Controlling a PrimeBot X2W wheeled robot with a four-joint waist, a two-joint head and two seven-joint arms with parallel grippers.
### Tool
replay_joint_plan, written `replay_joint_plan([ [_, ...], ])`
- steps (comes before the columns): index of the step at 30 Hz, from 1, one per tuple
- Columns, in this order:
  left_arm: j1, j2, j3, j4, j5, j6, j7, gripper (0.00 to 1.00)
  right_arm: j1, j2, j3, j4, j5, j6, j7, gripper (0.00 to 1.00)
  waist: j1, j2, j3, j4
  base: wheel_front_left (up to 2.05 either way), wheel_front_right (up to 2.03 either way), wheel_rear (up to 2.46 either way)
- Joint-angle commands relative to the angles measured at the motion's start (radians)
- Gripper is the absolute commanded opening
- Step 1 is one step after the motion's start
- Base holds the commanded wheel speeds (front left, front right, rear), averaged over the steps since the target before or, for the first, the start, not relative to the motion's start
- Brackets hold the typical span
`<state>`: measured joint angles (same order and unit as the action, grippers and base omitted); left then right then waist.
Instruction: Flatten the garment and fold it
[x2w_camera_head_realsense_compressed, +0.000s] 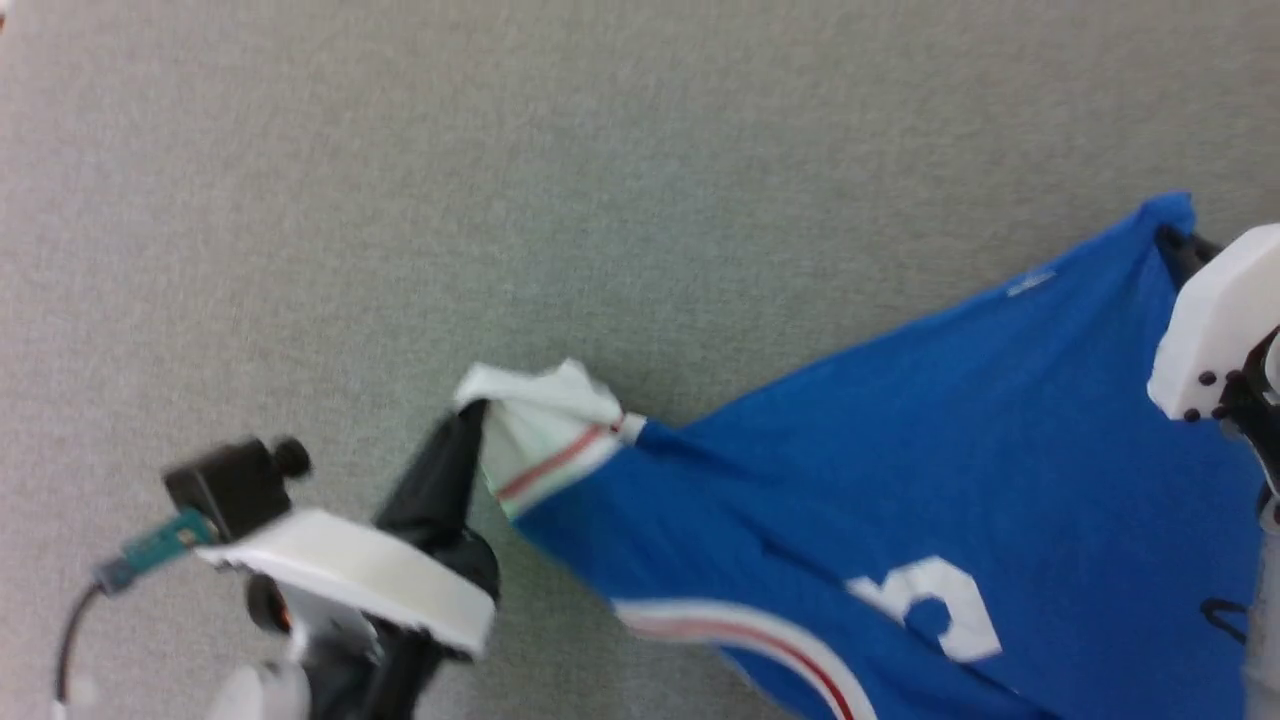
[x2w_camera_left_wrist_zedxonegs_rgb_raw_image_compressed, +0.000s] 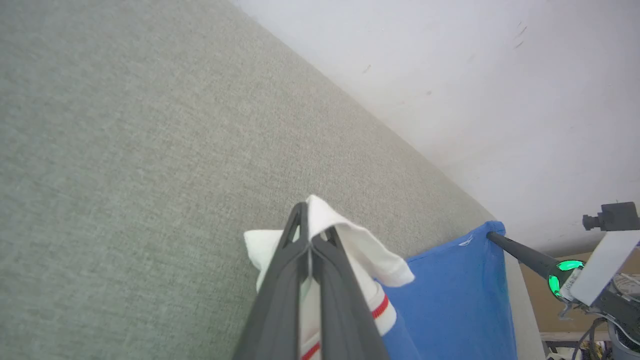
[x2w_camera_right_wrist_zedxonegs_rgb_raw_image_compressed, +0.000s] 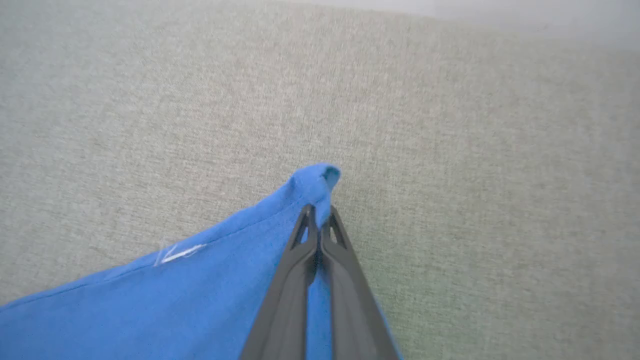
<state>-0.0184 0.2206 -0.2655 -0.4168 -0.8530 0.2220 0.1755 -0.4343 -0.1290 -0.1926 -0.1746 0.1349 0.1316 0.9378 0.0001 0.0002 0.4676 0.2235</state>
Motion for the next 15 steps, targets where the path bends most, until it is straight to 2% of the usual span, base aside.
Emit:
replay_joint_plan([
  [1,-0.054,0.015,0.022,0.005,0.016,0.007,-0.005,0.00,-0.009,0.007,0.003,-0.004,0.015,-0.001,-0.049,0.00,-0.0001,-0.0002,-0.092,-0.054,0.00,0.00,0.00],
  [7,-0.234,0.082,0.061,0.023,0.085,0.021,0.028,0.00,-0.059,0.032,0.003,-0.027,0.055,-0.001,-0.192,0.00,-0.0001,-0.0002,-0.223,-0.106,0.00,0.00,0.00],
  [12,-0.463,0.153,0.053,0.073,0.126,-0.012,0.111,0.00,-0.167,0.031,0.017,-0.023,0.065,-0.001,-0.268,0.00,-0.0001,-0.0002,-0.317,-0.146,0.00,0.00,0.00],
  [15,-0.624,0.177,0.041,0.159,0.129,-0.038,0.172,0.00,-0.262,0.016,0.050,0.020,0.058,-0.001,-0.289,0.00,-0.0001,-0.0002,-0.359,-0.171,0.00,0.00,0.00],
])
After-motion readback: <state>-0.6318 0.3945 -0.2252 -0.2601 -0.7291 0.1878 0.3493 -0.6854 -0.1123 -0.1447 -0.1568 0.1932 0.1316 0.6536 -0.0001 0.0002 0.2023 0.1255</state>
